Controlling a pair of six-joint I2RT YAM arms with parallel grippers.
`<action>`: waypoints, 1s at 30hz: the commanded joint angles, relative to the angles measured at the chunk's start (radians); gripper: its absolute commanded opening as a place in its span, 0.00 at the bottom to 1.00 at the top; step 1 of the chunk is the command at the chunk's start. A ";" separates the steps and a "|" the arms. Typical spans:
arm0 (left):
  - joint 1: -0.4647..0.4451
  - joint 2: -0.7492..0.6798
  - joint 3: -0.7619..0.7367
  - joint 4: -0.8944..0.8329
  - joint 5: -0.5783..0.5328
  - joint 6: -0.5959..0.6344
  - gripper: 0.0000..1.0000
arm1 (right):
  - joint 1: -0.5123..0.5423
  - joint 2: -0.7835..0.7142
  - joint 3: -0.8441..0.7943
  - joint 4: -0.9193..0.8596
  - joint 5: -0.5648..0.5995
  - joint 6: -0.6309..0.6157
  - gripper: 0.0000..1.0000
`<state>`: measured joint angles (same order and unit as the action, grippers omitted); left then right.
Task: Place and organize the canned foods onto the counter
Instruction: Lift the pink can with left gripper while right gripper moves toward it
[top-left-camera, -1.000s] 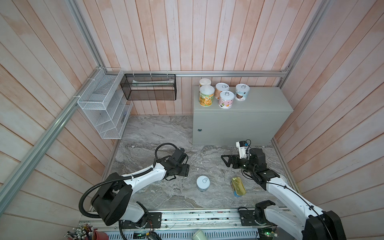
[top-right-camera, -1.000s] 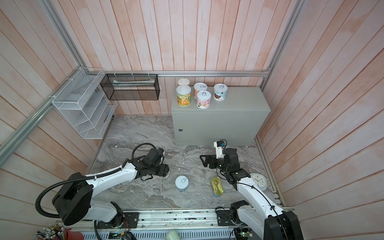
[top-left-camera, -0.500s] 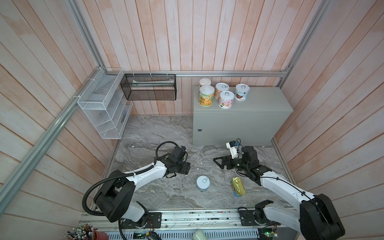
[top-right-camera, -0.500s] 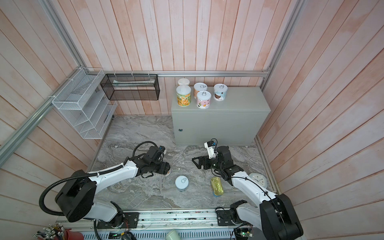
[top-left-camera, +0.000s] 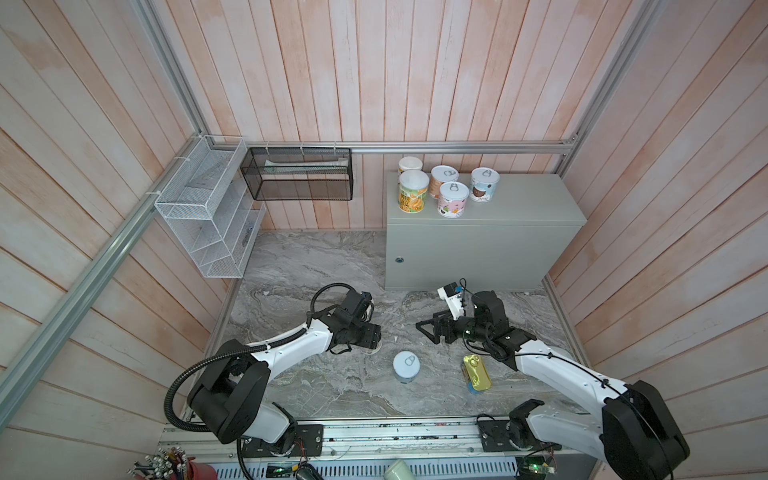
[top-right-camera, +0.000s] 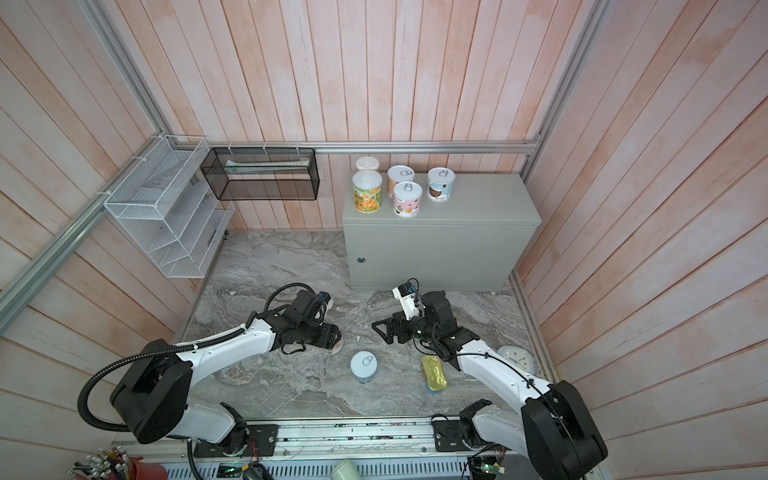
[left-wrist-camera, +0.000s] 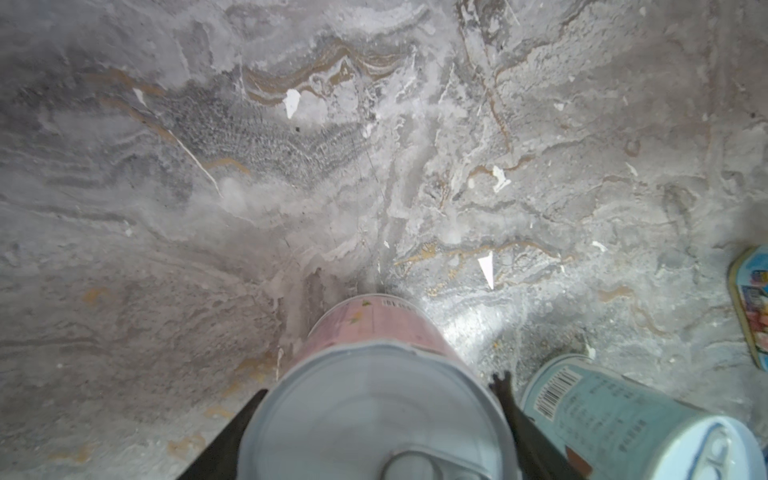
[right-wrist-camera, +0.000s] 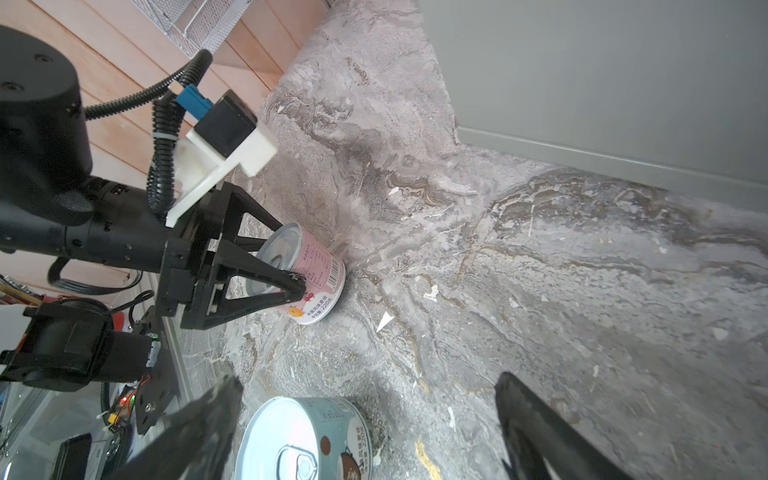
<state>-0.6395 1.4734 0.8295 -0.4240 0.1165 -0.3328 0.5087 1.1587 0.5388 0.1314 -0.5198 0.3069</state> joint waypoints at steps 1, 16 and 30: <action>0.007 -0.012 0.047 -0.033 0.064 0.009 0.61 | 0.017 0.013 0.019 0.020 0.014 -0.040 0.95; 0.039 -0.015 0.058 -0.032 0.172 0.007 0.59 | 0.054 -0.018 0.000 0.039 0.065 -0.070 0.95; 0.083 -0.017 0.126 -0.014 0.257 0.002 0.57 | 0.106 -0.103 -0.065 0.094 0.006 -0.116 0.94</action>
<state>-0.5587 1.4734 0.9119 -0.4801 0.3122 -0.3328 0.5980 1.0809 0.4873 0.2012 -0.4866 0.2173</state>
